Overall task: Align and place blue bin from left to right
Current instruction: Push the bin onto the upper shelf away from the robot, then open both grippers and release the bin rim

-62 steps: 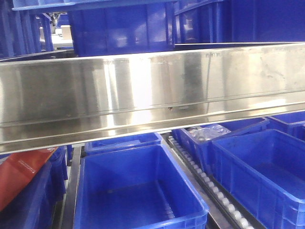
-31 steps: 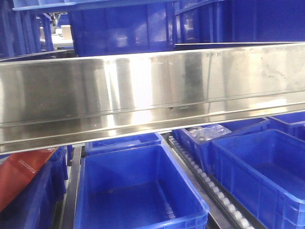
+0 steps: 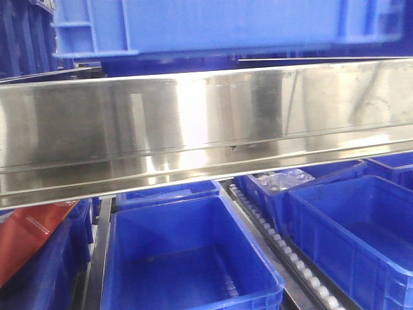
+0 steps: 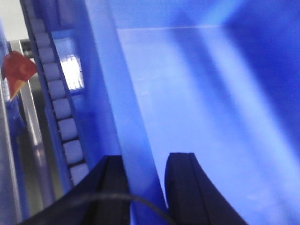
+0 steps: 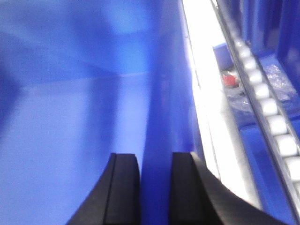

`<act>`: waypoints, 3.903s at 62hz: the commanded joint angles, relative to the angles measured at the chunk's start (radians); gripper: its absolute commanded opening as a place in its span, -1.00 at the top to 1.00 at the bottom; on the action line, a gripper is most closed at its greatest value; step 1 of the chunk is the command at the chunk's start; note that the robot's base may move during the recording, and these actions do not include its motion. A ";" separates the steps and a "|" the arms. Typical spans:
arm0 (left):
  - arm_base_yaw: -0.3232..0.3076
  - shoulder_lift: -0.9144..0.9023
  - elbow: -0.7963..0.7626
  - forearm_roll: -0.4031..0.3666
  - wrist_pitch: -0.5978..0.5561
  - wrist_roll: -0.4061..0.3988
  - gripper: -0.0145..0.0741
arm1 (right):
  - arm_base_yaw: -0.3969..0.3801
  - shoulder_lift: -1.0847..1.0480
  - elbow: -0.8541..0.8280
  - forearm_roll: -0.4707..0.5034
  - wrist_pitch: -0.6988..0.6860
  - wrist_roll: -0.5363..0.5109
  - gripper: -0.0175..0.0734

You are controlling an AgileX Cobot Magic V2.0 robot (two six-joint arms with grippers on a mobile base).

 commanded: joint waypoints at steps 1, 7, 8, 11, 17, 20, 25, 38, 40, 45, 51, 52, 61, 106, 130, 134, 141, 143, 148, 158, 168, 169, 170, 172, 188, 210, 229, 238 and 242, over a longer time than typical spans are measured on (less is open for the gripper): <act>-0.023 -0.029 0.016 -0.072 -0.144 0.017 0.64 | 0.007 -0.001 -0.012 0.051 -0.146 -0.040 0.79; -0.023 -0.029 0.045 -0.070 -0.175 0.017 0.64 | 0.007 0.016 -0.012 0.051 -0.163 -0.056 0.79; -0.023 -0.029 0.049 -0.070 -0.178 0.017 0.64 | 0.007 0.019 -0.012 0.051 -0.165 -0.056 0.79; -0.023 -0.029 0.059 -0.068 -0.180 0.017 0.63 | 0.007 0.024 -0.012 0.051 -0.165 -0.056 0.79; -0.023 -0.029 0.068 -0.068 -0.170 0.017 0.45 | 0.007 0.030 -0.012 0.051 -0.155 -0.056 0.74; -0.023 -0.029 0.068 -0.066 -0.167 0.017 0.32 | 0.006 0.030 -0.012 0.051 -0.148 -0.056 0.63; -0.023 -0.029 0.064 -0.066 -0.157 0.017 -0.08 | 0.006 0.030 -0.012 0.051 -0.137 -0.056 0.18; -0.023 -0.059 0.064 -0.066 -0.157 0.017 -0.70 | 0.006 0.004 -0.021 0.048 -0.097 -0.056 -0.64; -0.023 -0.068 0.064 -0.066 -0.157 0.017 -0.69 | 0.006 -0.004 -0.028 0.047 -0.085 -0.056 -0.62; -0.023 -0.099 0.064 -0.066 -0.153 0.017 -0.64 | 0.006 -0.030 -0.047 0.047 -0.051 -0.056 -0.56; -0.023 -0.144 0.064 -0.066 -0.131 0.017 -0.55 | 0.006 -0.072 -0.052 0.047 -0.018 -0.056 -0.35; -0.023 -0.155 0.064 -0.066 -0.128 0.017 -0.53 | 0.006 -0.082 -0.052 0.047 -0.009 -0.056 -0.29; -0.023 -0.226 0.064 -0.011 -0.061 0.028 -0.03 | 0.006 -0.142 -0.052 0.045 0.051 -0.056 0.37; -0.023 -0.928 0.715 0.224 -0.254 0.065 0.69 | 0.008 -0.851 0.758 -0.047 -0.246 -0.159 0.79; -0.023 -1.446 1.175 0.224 -0.400 0.084 0.69 | 0.008 -1.369 1.281 -0.047 -0.376 -0.178 0.79; -0.023 -1.523 1.229 0.224 -0.392 0.084 0.69 | 0.008 -1.434 1.353 -0.047 -0.402 -0.178 0.79; -0.023 -1.649 1.309 0.215 -0.392 0.084 0.69 | 0.008 -1.552 1.467 -0.047 -0.463 -0.180 0.79; -0.023 -1.682 1.333 0.215 -0.392 0.084 0.69 | 0.008 -1.588 1.499 -0.047 -0.474 -0.180 0.79; -0.023 -1.742 1.390 0.217 -0.394 0.084 0.69 | 0.008 -1.660 1.564 -0.047 -0.483 -0.180 0.79; -0.023 -1.742 1.473 0.217 -0.389 0.084 0.69 | 0.008 -1.726 1.674 -0.047 -0.483 -0.180 0.79; -0.023 -1.742 1.516 0.219 -0.439 0.084 0.69 | 0.008 -1.726 1.713 -0.047 -0.506 -0.180 0.79; -0.023 -1.742 1.516 0.219 -0.439 0.084 0.69 | 0.008 -1.726 1.713 -0.047 -0.506 -0.180 0.79; -0.023 -1.742 1.519 0.219 -0.439 0.084 0.69 | 0.008 -1.726 1.713 -0.047 -0.506 -0.180 0.79; -0.023 -1.742 1.519 0.219 -0.439 0.084 0.69 | 0.008 -1.726 1.713 -0.047 -0.506 -0.180 0.79; -0.023 -1.742 1.519 0.219 -0.442 0.084 0.69 | 0.008 -1.726 1.713 -0.047 -0.506 -0.180 0.79; 0.013 -1.742 1.554 0.229 -0.475 0.084 0.69 | 0.008 -1.726 1.713 -0.047 -0.506 -0.180 0.79; 0.203 -1.742 1.798 0.233 -0.720 0.084 0.69 | 0.008 -1.726 1.713 -0.047 -0.509 -0.180 0.79; 0.259 -1.742 1.964 0.233 -0.963 0.084 0.69 | 0.008 -1.726 1.713 -0.047 -0.509 -0.180 0.79; 0.284 -1.742 2.013 0.233 -1.088 0.084 0.69 | 0.008 -1.726 1.713 -0.047 -0.509 -0.180 0.79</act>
